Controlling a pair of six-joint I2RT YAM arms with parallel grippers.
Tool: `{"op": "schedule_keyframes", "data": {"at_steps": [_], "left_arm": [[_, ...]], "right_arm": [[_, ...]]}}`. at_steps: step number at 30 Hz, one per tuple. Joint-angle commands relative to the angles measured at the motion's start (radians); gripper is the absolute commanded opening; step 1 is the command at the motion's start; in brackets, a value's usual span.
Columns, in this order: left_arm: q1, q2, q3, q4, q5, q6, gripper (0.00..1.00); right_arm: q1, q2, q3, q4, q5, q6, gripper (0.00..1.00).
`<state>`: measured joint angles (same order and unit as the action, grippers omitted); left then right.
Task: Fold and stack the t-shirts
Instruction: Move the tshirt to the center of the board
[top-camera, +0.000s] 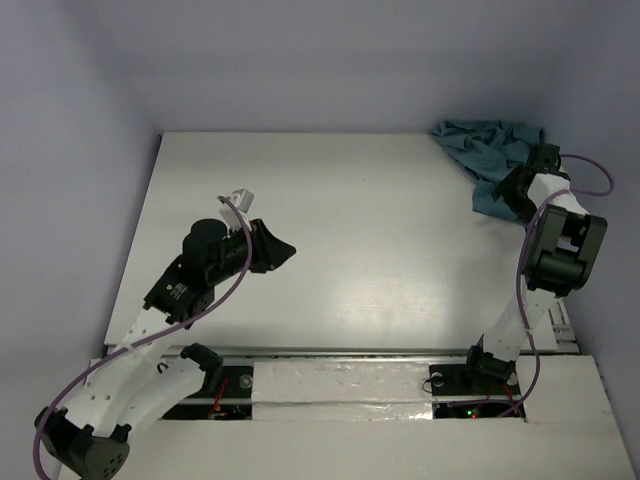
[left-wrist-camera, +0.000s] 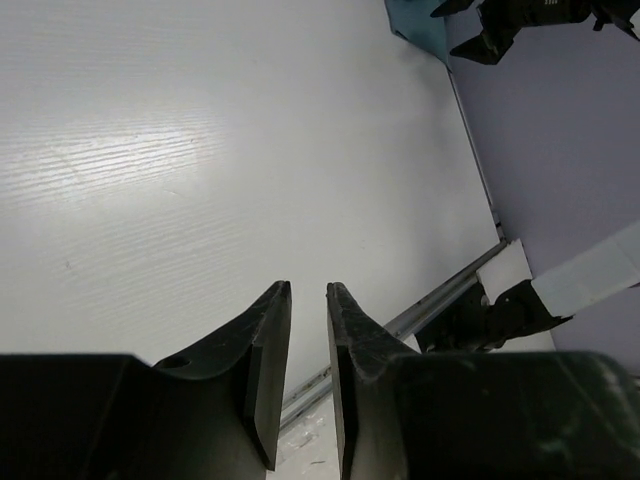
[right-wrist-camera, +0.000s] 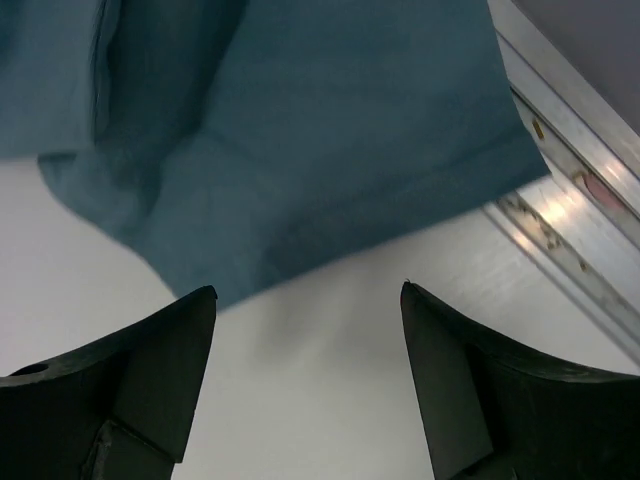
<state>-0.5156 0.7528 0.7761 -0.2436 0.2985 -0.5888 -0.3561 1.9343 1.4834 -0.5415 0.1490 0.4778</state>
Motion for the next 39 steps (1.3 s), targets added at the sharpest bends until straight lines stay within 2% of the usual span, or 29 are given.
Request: {"op": "schedule_keyframes", "data": {"at_steps": [1, 5, 6, 7, 9, 10, 12, 13, 14, 18, 20, 22, 23, 24, 25, 26, 27, 28, 29, 30, 31, 33, 34, 36, 37, 39], "left_arm": [[-0.004, 0.002, 0.003, 0.007, -0.013, 0.000, 0.19], [-0.004, 0.008, 0.029, -0.025, -0.042, 0.003, 0.19], [-0.004, 0.013, 0.034, -0.039, -0.048, 0.007, 0.20], [-0.004, 0.016, 0.040, -0.045, -0.053, 0.012, 0.20], [-0.004, 0.025, 0.069, -0.074, -0.087, 0.029, 0.20], [-0.004, 0.028, 0.078, -0.080, -0.097, 0.035, 0.20], [-0.004, 0.033, 0.109, -0.101, -0.124, 0.047, 0.20], [-0.004, 0.039, 0.120, -0.106, -0.131, 0.059, 0.20], [-0.004, 0.039, 0.135, -0.108, -0.145, 0.067, 0.20], [-0.004, 0.066, 0.198, -0.143, -0.211, 0.118, 0.20], [-0.004, 0.083, 0.239, -0.167, -0.257, 0.159, 0.21], [-0.004, 0.114, 0.322, -0.212, -0.370, 0.181, 0.23], [0.008, 0.123, 0.348, -0.224, -0.406, 0.191, 0.24], [0.008, 0.131, 0.400, -0.241, -0.459, 0.213, 0.24], [0.029, 0.141, 0.425, -0.244, -0.482, 0.218, 0.26], [0.029, 0.145, 0.443, -0.247, -0.502, 0.221, 0.27], [0.043, 0.145, 0.466, -0.246, -0.512, 0.222, 0.28], [0.043, 0.145, 0.471, -0.246, -0.515, 0.221, 0.30], [0.052, 0.141, 0.469, -0.246, -0.516, 0.216, 0.31], [0.052, 0.137, 0.453, -0.246, -0.516, 0.208, 0.32], [0.052, 0.135, 0.443, -0.246, -0.516, 0.202, 0.32], [0.074, 0.129, 0.422, -0.255, -0.501, 0.192, 0.33], [0.074, 0.128, 0.414, -0.256, -0.498, 0.185, 0.34], [0.074, 0.134, 0.391, -0.252, -0.492, 0.181, 0.37], [0.074, 0.138, 0.385, -0.252, -0.489, 0.179, 0.39], [0.086, 0.152, 0.362, -0.249, -0.492, 0.179, 0.39]], "right_arm": [[-0.014, 0.087, 0.104, 0.066, -0.026, -0.022, 0.80], [-0.014, 0.201, 0.193, 0.051, -0.052, -0.001, 0.75], [-0.014, 0.251, 0.221, 0.031, -0.055, 0.004, 0.72], [-0.014, 0.271, 0.242, 0.014, -0.060, 0.011, 0.63], [-0.001, 0.290, 0.250, 0.014, -0.091, 0.009, 0.59], [-0.001, 0.293, 0.244, 0.026, -0.097, -0.002, 0.40], [0.028, 0.293, 0.232, 0.031, -0.124, -0.005, 0.29], [0.037, 0.281, 0.224, 0.044, -0.130, -0.013, 0.13], [0.048, 0.269, 0.218, 0.044, -0.129, -0.013, 0.00], [0.153, 0.129, 0.166, 0.084, -0.141, -0.021, 0.00], [0.270, 0.042, 0.129, 0.100, -0.182, 0.004, 0.00], [0.374, -0.081, 0.136, 0.092, -0.258, 0.077, 0.00], [0.490, -0.109, 0.150, 0.077, -0.267, 0.108, 0.00], [0.550, -0.142, 0.166, 0.077, -0.314, 0.140, 0.00], [0.612, -0.146, 0.211, 0.074, -0.327, 0.204, 0.00], [0.723, -0.141, 0.231, 0.077, -0.330, 0.237, 0.00], [0.770, -0.103, 0.250, 0.086, -0.360, 0.267, 0.00], [0.810, -0.071, 0.274, 0.066, -0.379, 0.327, 0.03], [0.850, -0.037, 0.323, 0.063, -0.390, 0.341, 0.11], [0.921, -0.002, 0.348, 0.063, -0.428, 0.341, 0.23], [0.948, 0.070, 0.385, 0.017, -0.455, 0.317, 0.39], [0.982, 0.112, 0.501, -0.062, -0.441, 0.274, 0.46], [0.991, 0.104, 0.496, -0.080, -0.404, 0.254, 0.65], [0.991, -0.007, 0.378, -0.029, -0.324, 0.211, 0.84], [0.956, -0.047, 0.342, -0.028, -0.301, 0.202, 0.91], [0.921, -0.151, 0.261, -0.040, -0.263, 0.173, 0.91]]}}
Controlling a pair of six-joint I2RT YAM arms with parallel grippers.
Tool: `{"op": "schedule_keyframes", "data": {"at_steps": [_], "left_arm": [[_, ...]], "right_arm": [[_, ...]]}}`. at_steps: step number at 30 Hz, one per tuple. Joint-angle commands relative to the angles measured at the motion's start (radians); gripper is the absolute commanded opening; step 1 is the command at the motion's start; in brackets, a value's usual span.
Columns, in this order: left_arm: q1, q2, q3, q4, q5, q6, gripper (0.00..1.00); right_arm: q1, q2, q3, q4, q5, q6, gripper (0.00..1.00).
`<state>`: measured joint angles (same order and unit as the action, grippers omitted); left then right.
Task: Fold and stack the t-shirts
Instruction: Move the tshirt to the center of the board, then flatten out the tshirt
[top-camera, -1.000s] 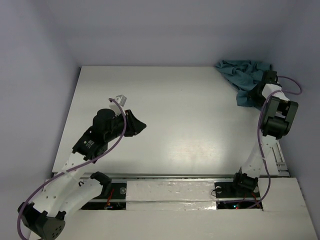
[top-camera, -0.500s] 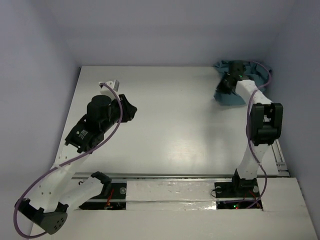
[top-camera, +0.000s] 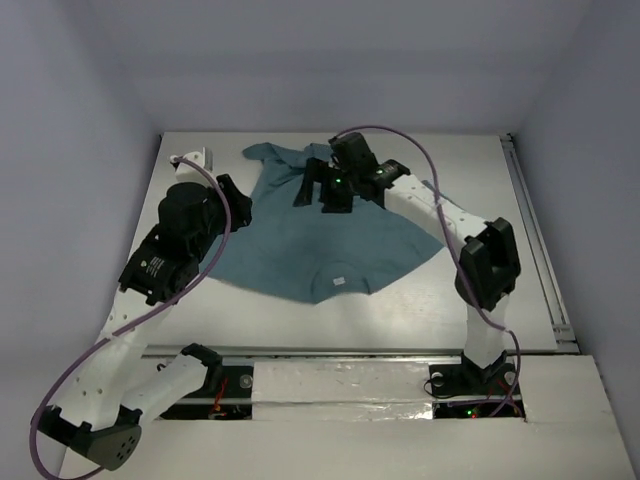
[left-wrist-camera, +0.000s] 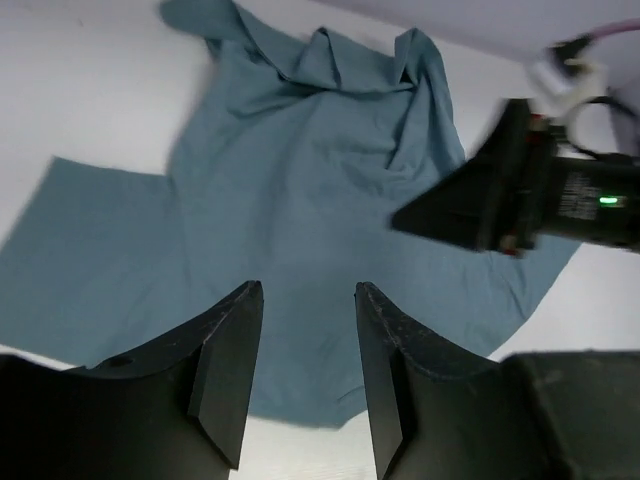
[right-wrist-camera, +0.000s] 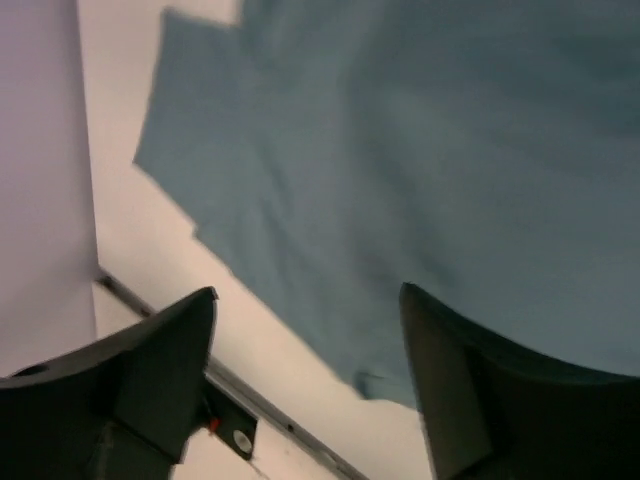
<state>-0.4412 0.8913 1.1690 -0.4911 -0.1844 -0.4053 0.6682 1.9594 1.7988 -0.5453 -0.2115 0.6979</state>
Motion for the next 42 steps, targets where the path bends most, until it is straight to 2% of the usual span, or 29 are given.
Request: {"op": "schedule_keyframes", "data": {"at_steps": [1, 3, 4, 5, 8, 9, 10, 13, 15, 19, 21, 23, 24, 25, 26, 28, 29, 31, 32, 33, 34, 35, 36, 37, 38, 39, 40, 41, 42], "left_arm": [[0.022, 0.023, -0.046, 0.003, -0.012, -0.007, 0.39], [0.045, 0.028, -0.118, 0.025, 0.000, -0.015, 0.39], [0.062, 0.035, -0.155, 0.032, 0.002, -0.018, 0.39], [0.081, 0.041, -0.190, 0.040, 0.003, -0.026, 0.39], [0.184, 0.095, -0.325, 0.115, 0.086, -0.012, 0.42], [0.206, 0.130, -0.363, 0.156, 0.123, 0.005, 0.42], [0.222, 0.149, -0.373, 0.175, 0.132, 0.016, 0.43], [0.222, 0.195, -0.359, 0.189, 0.158, 0.029, 0.42], [0.222, 0.186, -0.361, 0.222, 0.216, 0.031, 0.42], [0.222, 0.199, -0.324, 0.244, 0.241, 0.020, 0.42], [0.222, 0.213, -0.295, 0.240, 0.243, 0.020, 0.42], [0.222, 0.227, -0.281, 0.237, 0.238, 0.025, 0.42], [0.222, 0.233, -0.270, 0.223, 0.226, 0.031, 0.42], [0.222, 0.235, -0.267, 0.215, 0.224, 0.033, 0.42], [0.222, 0.233, -0.262, 0.207, 0.221, 0.034, 0.41], [0.222, 0.216, -0.261, 0.178, 0.215, 0.030, 0.42], [0.222, 0.209, -0.264, 0.166, 0.220, 0.023, 0.41], [0.222, 0.175, -0.284, 0.131, 0.230, 0.002, 0.41], [0.202, 0.164, -0.296, 0.119, 0.237, -0.006, 0.41], [0.188, 0.153, -0.322, 0.096, 0.241, -0.015, 0.41], [0.171, 0.134, -0.334, 0.083, 0.241, -0.029, 0.42], [0.156, 0.126, -0.345, 0.072, 0.237, -0.036, 0.42], [0.142, 0.115, -0.373, 0.066, 0.227, -0.041, 0.42], [0.133, 0.100, -0.382, 0.068, 0.226, -0.044, 0.43], [0.133, 0.098, -0.390, 0.074, 0.223, -0.049, 0.43], [0.133, 0.104, -0.393, 0.091, 0.215, -0.049, 0.43], [0.133, 0.115, -0.387, 0.101, 0.208, -0.046, 0.44], [0.133, 0.129, -0.378, 0.109, 0.197, -0.038, 0.44], [0.153, 0.165, -0.352, 0.126, 0.194, -0.033, 0.44]], "right_arm": [[-0.140, -0.212, -0.156, -0.030, 0.113, -0.066, 0.74], [-0.185, -0.320, -0.281, -0.010, 0.141, -0.083, 0.30], [-0.212, -0.353, -0.408, 0.001, 0.136, -0.086, 0.00], [-0.257, -0.381, -0.470, 0.022, 0.132, -0.092, 0.00], [-0.268, -0.439, -0.637, -0.001, 0.196, -0.081, 0.00], [-0.268, -0.461, -0.683, 0.008, 0.158, -0.063, 0.10], [-0.268, -0.476, -0.729, 0.025, 0.138, -0.049, 0.39], [-0.268, -0.533, -0.887, 0.060, 0.126, 0.050, 0.82], [-0.268, -0.553, -0.965, 0.111, 0.063, 0.101, 0.85], [-0.257, -0.553, -1.007, 0.116, 0.070, 0.133, 0.88], [-0.257, -0.490, -1.001, 0.140, 0.048, 0.147, 0.85], [-0.257, -0.421, -0.971, 0.200, 0.046, 0.159, 0.75], [-0.257, -0.336, -0.952, 0.221, 0.075, 0.161, 0.60], [-0.268, -0.288, -0.890, 0.251, 0.101, 0.160, 0.18], [-0.283, -0.242, -0.853, 0.269, 0.118, 0.152, 0.03], [-0.387, -0.096, -0.765, 0.318, 0.083, 0.147, 0.00], [-0.431, -0.046, -0.637, 0.349, 0.058, 0.137, 0.00], [-0.551, 0.101, -0.426, 0.291, 0.081, 0.089, 0.00], [-0.582, 0.143, -0.298, 0.200, 0.116, 0.016, 0.00], [-0.635, 0.183, -0.040, 0.164, 0.165, -0.024, 0.00], [-0.659, 0.259, 0.090, 0.128, 0.176, -0.053, 0.02], [-0.679, 0.297, 0.216, 0.034, 0.170, -0.093, 0.19], [-0.690, 0.335, 0.458, -0.029, 0.144, -0.112, 0.49], [-0.690, 0.370, 0.567, -0.097, 0.098, -0.130, 0.93], [-0.690, 0.400, 0.642, -0.237, 0.077, -0.161, 1.00], [-0.668, 0.374, 0.604, -0.272, 0.036, -0.178, 1.00], [-0.647, 0.319, 0.486, -0.266, 0.034, -0.196, 1.00], [-0.589, 0.233, 0.321, -0.140, 0.041, -0.230, 1.00], [-0.561, 0.026, -0.022, -0.045, 0.059, -0.235, 0.99]]}}
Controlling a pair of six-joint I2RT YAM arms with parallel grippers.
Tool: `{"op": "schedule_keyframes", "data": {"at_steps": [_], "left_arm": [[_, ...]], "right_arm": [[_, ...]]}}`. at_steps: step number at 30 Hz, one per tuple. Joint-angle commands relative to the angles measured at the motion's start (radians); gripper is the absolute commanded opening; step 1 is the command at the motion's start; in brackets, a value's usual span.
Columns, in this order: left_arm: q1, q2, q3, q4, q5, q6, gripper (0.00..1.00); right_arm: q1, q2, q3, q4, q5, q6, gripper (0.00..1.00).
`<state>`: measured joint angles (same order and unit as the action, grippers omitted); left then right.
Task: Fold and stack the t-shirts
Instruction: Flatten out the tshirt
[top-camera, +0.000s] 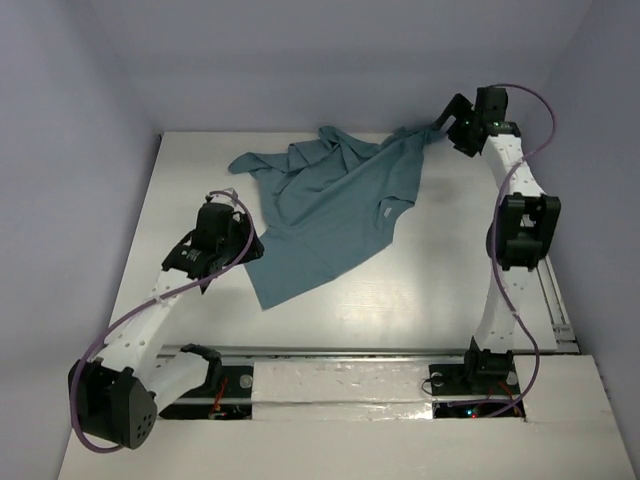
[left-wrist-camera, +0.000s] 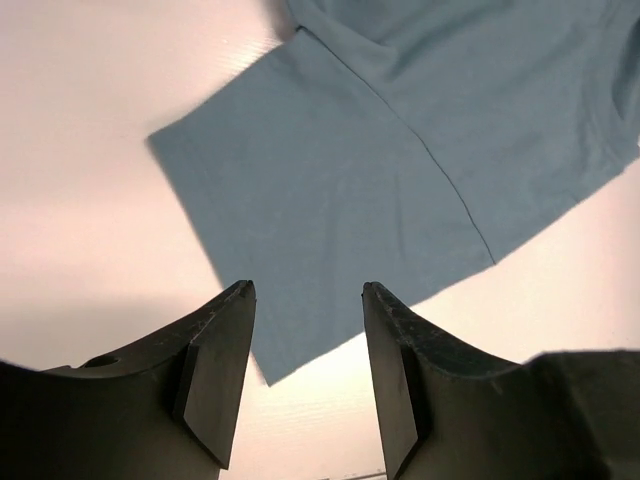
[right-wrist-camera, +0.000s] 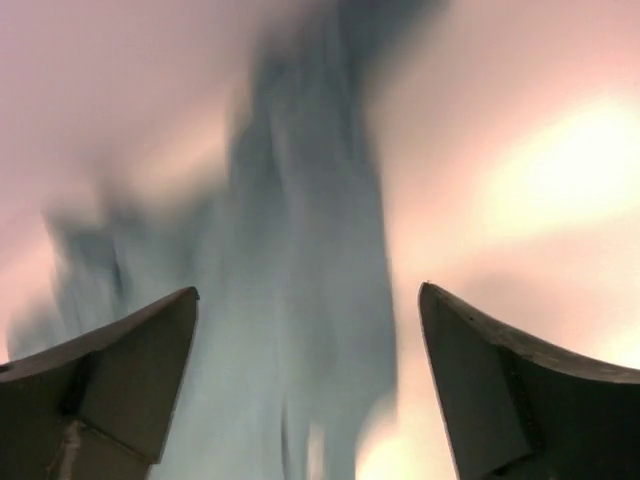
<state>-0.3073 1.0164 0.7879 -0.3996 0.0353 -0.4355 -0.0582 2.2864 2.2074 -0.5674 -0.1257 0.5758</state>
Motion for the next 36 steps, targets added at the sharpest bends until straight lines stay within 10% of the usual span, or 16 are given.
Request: {"op": "schedule_keyframes", "data": {"at_steps": [1, 3, 4, 9, 11, 14, 22, 25, 27, 34, 36], "left_arm": [[0.033, 0.062, 0.045, 0.047, -0.026, 0.003, 0.44], [0.063, 0.103, 0.097, 0.080, -0.020, 0.018, 0.44], [0.089, 0.143, 0.117, 0.090, -0.017, 0.021, 0.44], [0.116, 0.310, 0.210, 0.195, 0.001, 0.047, 0.44], [0.126, 0.418, 0.237, 0.199, -0.006, 0.061, 0.42], [0.126, 0.490, 0.228, 0.237, 0.021, 0.058, 0.41], [0.126, 0.404, 0.073, 0.297, 0.054, 0.026, 0.40], [0.126, 0.326, 0.054, 0.272, 0.041, 0.023, 0.40], [0.126, 0.295, 0.063, 0.248, 0.022, 0.026, 0.40], [0.126, 0.191, 0.054, 0.194, -0.020, -0.008, 0.44], [0.126, 0.197, 0.044, 0.209, -0.026, -0.026, 0.47]], "right_arm": [[0.191, -0.397, -0.434, 0.048, -0.025, -0.102, 0.94], [0.259, -0.622, -0.824, 0.182, -0.072, -0.012, 0.47], [0.288, -0.681, -0.933, 0.214, -0.087, 0.022, 0.00], [0.614, -0.869, -1.351, 0.331, -0.069, 0.266, 0.06], [0.658, -0.871, -1.393, 0.350, -0.017, 0.338, 0.56], [0.667, -0.802, -1.427, 0.391, 0.014, 0.368, 0.83], [0.667, -0.535, -1.296, 0.443, 0.119, 0.429, 0.75], [0.623, -0.452, -1.256, 0.434, 0.165, 0.479, 0.16], [0.519, -0.462, -1.273, 0.411, 0.163, 0.475, 0.00], [0.064, -0.746, -1.278, 0.242, 0.212, 0.133, 0.05], [0.043, -0.720, -1.226, 0.193, 0.178, 0.024, 0.46]]}}
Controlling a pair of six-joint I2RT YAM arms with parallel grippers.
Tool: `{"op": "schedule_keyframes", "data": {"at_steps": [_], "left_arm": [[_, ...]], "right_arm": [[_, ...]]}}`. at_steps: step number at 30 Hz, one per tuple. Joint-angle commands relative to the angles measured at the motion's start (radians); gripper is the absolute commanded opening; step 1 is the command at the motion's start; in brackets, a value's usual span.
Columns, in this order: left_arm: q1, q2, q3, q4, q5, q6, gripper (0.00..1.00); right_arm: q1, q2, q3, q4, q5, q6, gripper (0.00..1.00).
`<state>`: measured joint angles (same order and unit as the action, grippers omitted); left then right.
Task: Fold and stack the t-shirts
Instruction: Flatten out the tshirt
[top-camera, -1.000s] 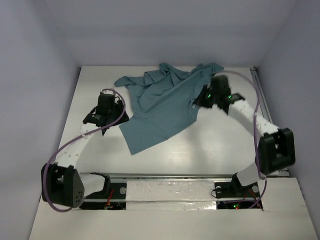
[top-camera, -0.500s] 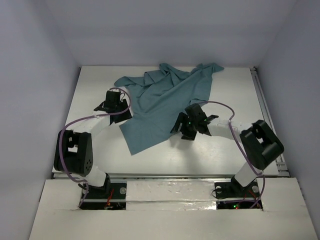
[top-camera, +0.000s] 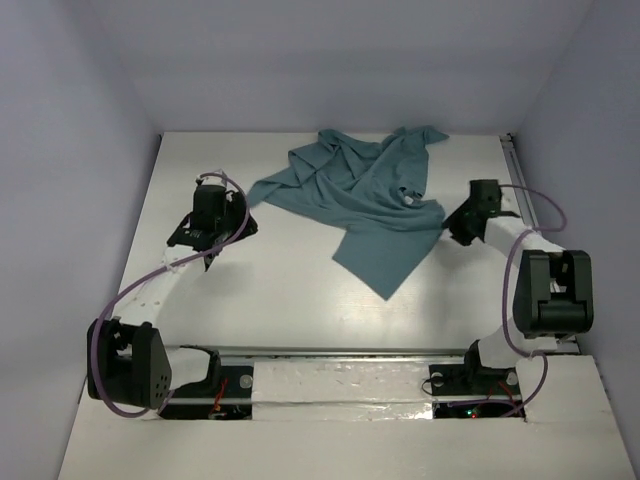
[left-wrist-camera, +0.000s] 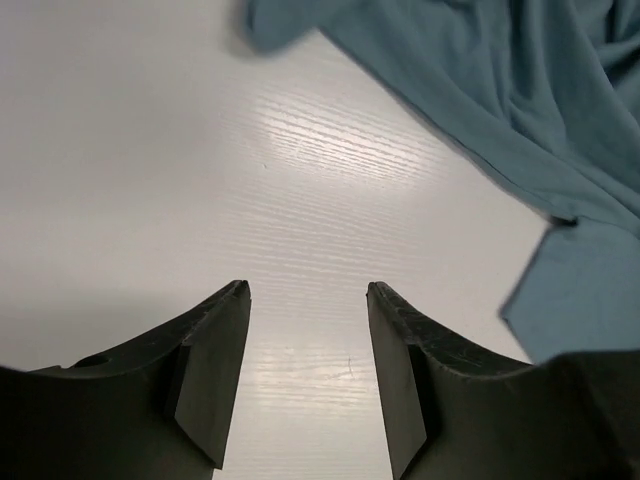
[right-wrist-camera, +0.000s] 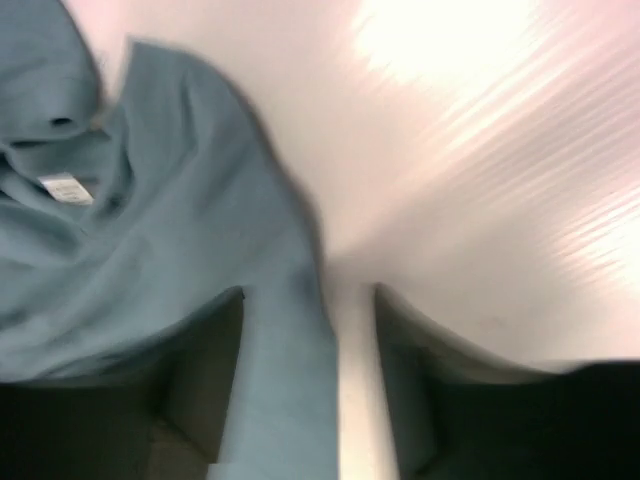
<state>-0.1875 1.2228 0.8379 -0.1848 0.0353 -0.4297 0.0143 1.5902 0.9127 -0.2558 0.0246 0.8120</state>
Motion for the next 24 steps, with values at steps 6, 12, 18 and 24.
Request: {"op": "schedule_keyframes", "data": {"at_steps": [6, 12, 18, 24], "left_arm": [[0.006, 0.133, 0.036, 0.062, -0.075, -0.075, 0.45], [0.006, 0.332, 0.162, 0.139, -0.142, -0.046, 0.40], [0.016, 0.504, 0.254, 0.219, -0.137, -0.021, 0.40], [0.016, 0.639, 0.371, 0.217, -0.167, 0.015, 0.38]], "right_arm": [[-0.039, -0.120, 0.074, -0.188, -0.018, -0.264, 0.91], [-0.019, -0.320, -0.118, -0.158, -0.233, -0.251, 0.00], [0.094, -0.424, -0.233, -0.174, -0.347, -0.215, 0.10], [0.139, -0.487, -0.331, -0.189, -0.370, -0.151, 0.75]]}}
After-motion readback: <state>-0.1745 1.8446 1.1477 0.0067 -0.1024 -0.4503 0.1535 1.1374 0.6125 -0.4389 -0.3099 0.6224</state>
